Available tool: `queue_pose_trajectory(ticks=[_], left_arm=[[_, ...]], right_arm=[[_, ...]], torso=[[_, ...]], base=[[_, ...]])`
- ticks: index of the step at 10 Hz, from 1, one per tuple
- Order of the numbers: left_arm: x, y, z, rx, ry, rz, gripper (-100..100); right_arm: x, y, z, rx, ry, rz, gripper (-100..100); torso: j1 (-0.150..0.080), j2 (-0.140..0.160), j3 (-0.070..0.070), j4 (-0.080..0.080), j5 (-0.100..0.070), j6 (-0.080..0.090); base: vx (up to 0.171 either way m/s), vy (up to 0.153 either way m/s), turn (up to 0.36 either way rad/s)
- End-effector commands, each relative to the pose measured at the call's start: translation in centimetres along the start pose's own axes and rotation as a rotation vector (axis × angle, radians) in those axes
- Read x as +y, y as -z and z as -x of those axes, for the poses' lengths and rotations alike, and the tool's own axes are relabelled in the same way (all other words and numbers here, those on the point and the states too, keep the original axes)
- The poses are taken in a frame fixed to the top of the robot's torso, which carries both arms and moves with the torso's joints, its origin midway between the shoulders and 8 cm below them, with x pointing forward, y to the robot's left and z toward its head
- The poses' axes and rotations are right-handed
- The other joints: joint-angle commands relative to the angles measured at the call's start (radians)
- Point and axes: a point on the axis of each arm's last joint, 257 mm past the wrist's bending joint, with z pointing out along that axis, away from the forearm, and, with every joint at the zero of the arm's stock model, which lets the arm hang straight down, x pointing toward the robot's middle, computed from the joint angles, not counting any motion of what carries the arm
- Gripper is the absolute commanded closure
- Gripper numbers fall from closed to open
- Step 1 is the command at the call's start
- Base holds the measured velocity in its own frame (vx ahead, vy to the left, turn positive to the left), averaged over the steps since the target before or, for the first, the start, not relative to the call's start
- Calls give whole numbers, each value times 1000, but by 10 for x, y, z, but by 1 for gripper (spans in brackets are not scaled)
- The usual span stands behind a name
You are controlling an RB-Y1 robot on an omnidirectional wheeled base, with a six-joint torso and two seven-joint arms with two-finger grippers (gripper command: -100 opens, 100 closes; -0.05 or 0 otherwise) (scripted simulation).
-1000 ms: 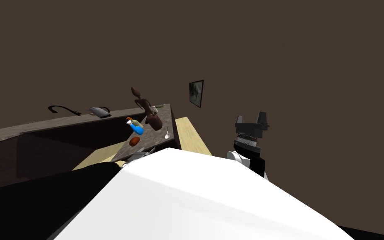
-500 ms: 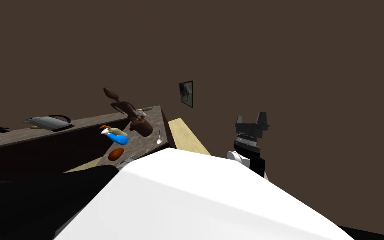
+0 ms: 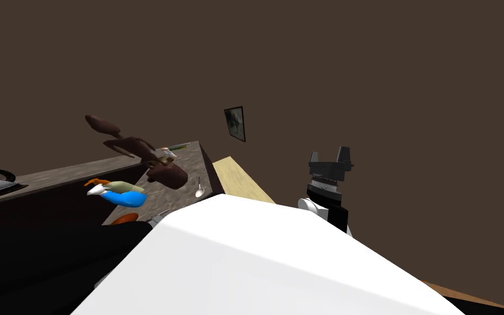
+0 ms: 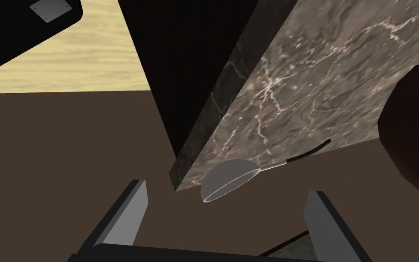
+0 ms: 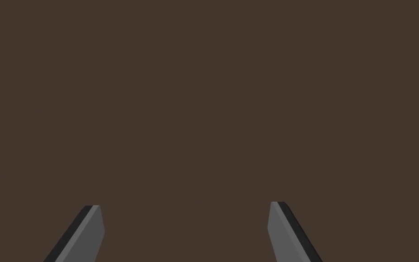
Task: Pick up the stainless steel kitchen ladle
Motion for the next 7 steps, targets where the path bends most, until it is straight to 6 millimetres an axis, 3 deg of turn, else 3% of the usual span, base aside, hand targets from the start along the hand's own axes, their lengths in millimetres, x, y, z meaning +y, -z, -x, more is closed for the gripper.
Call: queue_pose_trajectory(ticks=[1,2,4,7], left_arm=[[1,6,-11,41,-62,-22,-100],[4,16,-29,94,-166,-51,-100],[6,25,-46,146,-280,-100,-100],[5,42,-69,213,-398,-176,-100]], right_arm=[[0,0,0,0,0,0,0],[0,0,0,0,0,0,0],[0,0,0,0,0,0,0],[0,0,0,0,0,0,0]], torso=[[0,0,0,0,0,0],[1,0,0,0,0,-1],[1,-1,-1,0,0,-1],[1,-2,-1,0,0,0]], base=[[41,-10,-254],[54,-7,-308],[52,-10,-376],[56,4,-218]])
